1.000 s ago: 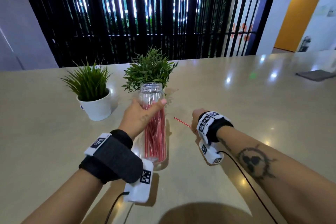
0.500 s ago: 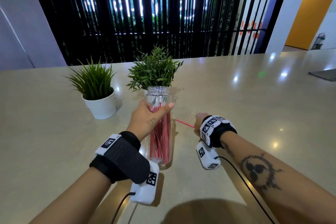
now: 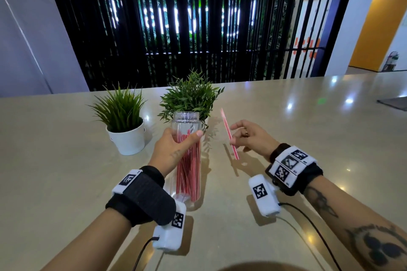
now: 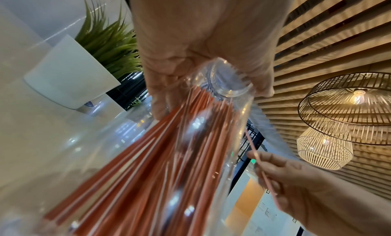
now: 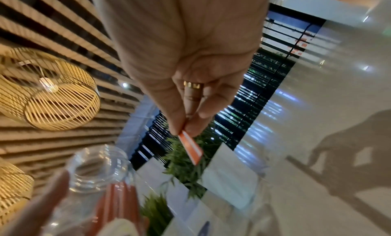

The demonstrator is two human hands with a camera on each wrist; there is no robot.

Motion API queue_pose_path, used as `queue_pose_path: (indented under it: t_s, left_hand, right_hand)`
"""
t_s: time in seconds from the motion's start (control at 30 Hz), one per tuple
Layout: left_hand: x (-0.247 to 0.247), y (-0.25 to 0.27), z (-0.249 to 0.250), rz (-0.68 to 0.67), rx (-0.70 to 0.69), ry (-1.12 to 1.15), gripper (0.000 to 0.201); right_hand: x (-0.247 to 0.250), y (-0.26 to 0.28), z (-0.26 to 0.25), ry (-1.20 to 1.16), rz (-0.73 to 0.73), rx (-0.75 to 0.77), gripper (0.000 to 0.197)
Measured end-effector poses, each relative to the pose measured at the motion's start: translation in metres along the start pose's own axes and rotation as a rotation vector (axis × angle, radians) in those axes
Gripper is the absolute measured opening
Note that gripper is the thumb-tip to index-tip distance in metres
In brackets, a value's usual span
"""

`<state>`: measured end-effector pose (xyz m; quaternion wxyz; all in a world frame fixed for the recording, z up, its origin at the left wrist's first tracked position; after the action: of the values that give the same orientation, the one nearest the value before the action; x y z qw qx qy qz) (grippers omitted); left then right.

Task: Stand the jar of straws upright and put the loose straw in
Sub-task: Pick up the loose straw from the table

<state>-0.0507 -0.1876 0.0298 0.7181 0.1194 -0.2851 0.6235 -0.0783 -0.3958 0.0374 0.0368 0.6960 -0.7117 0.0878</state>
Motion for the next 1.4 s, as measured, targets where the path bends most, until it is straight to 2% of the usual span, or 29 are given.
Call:
queue_pose_path:
  t_s: [0.17, 0.33, 0.43, 0.57, 0.7, 0.87, 0.97, 1.13, 1.27, 1.33, 1.4]
  left_hand:
    - [0.006, 0.001, 0.000, -0.009, -0.004, 0.073, 0.083]
    - [0.013, 0.006, 0.003, -0.048, -0.018, 0.105, 0.069]
    - [0.020, 0.015, 0.009, -0.068, -0.066, 0.146, 0.068]
    - [0.031, 0.024, 0.012, -0.132, -0.139, 0.156, 0.065]
    - [0.040, 0.027, 0.012, -0.106, -0.166, 0.145, 0.069]
    - [0.044, 0.032, 0.012, -0.095, -0.174, 0.155, 0.071]
    - [0.046, 0.035, 0.012, -0.094, -0.174, 0.167, 0.072]
    - [0.050, 0.036, 0.009, -0.066, -0.176, 0.161, 0.065]
    - [0.054, 0.036, 0.008, -0.056, -0.174, 0.170, 0.068]
    - [0.055, 0.037, 0.009, -0.058, -0.181, 0.170, 0.068]
    - [0.056, 0.037, 0.009, -0.054, -0.183, 0.160, 0.067]
  right_hand:
    - [0.004, 0.017, -0.043, -0.089, 0.031, 0.139, 0.017]
    - [-0.004, 0.018, -0.094, -0.197, 0.053, 0.228, 0.019]
    - [-0.014, 0.016, -0.120, -0.202, 0.056, 0.286, 0.025]
    - [-0.030, 0.014, -0.144, -0.164, 0.044, 0.343, 0.025]
    - [-0.045, 0.008, -0.154, -0.105, 0.017, 0.344, 0.022]
    - [-0.071, 0.003, -0.162, 0.111, -0.019, 0.384, 0.013]
    - [-0.086, 0.000, -0.156, 0.299, -0.067, 0.348, 0.022]
    - [-0.098, -0.001, -0.146, 0.321, -0.130, 0.263, 0.055]
    - [-0.100, 0.000, -0.145, 0.347, -0.135, 0.250, 0.039]
    - [-0.096, 0.001, -0.149, 0.277, -0.114, 0.299, 0.030]
    - [-0.089, 0.005, -0.160, 0.150, -0.023, 0.382, 0.023]
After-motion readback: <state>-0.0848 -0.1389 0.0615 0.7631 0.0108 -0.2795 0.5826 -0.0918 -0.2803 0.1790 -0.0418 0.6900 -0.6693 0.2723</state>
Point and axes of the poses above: each hand's wrist, its own y-axis away from the middle knuckle, its own x-axis out of the back of the hand, z = x × y, the point moved 4 cm from there along -y, towards the middle knuckle, and after that the axes turned 14 degrees about -y, right-handed, at the moved point
